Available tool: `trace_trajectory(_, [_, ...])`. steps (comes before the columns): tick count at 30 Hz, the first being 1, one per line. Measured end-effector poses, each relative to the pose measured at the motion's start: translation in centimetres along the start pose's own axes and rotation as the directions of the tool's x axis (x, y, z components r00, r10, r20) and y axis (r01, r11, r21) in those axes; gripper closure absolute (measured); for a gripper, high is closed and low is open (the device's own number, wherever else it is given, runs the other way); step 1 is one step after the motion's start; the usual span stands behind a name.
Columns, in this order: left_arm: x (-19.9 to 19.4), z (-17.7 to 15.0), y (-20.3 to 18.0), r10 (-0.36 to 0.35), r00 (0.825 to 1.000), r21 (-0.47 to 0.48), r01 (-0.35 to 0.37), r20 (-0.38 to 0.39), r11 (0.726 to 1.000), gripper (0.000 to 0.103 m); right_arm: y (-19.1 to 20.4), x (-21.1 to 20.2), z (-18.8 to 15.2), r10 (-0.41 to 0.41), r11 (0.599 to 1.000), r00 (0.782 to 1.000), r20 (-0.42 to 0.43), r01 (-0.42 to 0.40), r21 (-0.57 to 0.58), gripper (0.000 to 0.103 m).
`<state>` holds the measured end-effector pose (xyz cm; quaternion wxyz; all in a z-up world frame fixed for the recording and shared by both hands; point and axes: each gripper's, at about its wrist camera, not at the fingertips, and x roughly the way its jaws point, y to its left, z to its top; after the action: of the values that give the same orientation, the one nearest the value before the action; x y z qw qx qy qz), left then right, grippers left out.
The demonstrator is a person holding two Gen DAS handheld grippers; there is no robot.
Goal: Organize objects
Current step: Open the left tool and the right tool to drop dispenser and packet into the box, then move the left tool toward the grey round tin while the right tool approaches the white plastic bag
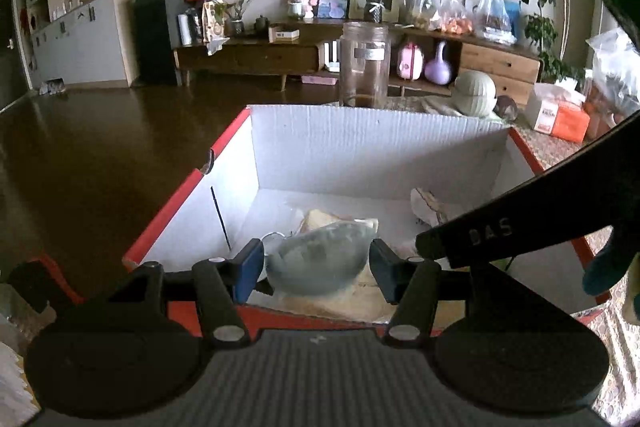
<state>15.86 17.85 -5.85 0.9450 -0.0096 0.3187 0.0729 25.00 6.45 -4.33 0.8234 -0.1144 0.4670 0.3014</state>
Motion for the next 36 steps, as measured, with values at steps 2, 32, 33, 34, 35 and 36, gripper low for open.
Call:
trace_trajectory(2, [0.1, 0.0, -0.1, -0.002, 1.0, 0.01, 0.002, -0.007, 1.0, 0.04, -0.2, -0.5, -0.2, -0.001, 1.0, 1.0, 0.008, 0.001, 0.005, 0.072])
trace_trajectory(32, [-3.7, 1.8, -2.2, -0.029, 0.996, -0.048, 0.025, -0.081, 0.999, 0.021, -5.1, -10.5, -5.2, 0.084, 0.994, 0.98, 0.183, -0.095, 0.053, 0.039])
trace_trajectory(33, [-4.1, 1.9, -2.6, -0.029, 0.996, -0.042, 0.026, -0.081, 0.999, 0.021, -5.3, -11.0, -5.5, 0.086, 0.994, 0.978, 0.191, -0.097, 0.051, 0.039])
trace_trajectory(34, [-4.4, 2.0, -3.1, -0.03, 0.996, -0.034, 0.028, -0.08, 0.999, 0.021, -5.5, -11.5, -5.8, 0.088, 0.994, 0.976, 0.2, -0.1, 0.051, 0.039])
trace_trajectory(35, [-4.8, 2.1, -3.6, -0.032, 0.996, -0.026, 0.03, -0.078, 0.999, 0.021, -5.7, -12.0, -6.1, 0.089, 0.993, 0.974, 0.208, -0.102, 0.051, 0.039])
trace_trajectory(36, [-5.2, 2.1, -4.1, -0.033, 0.997, -0.018, 0.032, -0.075, 0.999, 0.021, -5.9, -12.5, -6.4, 0.092, 0.993, 0.972, 0.217, -0.106, 0.053, 0.039])
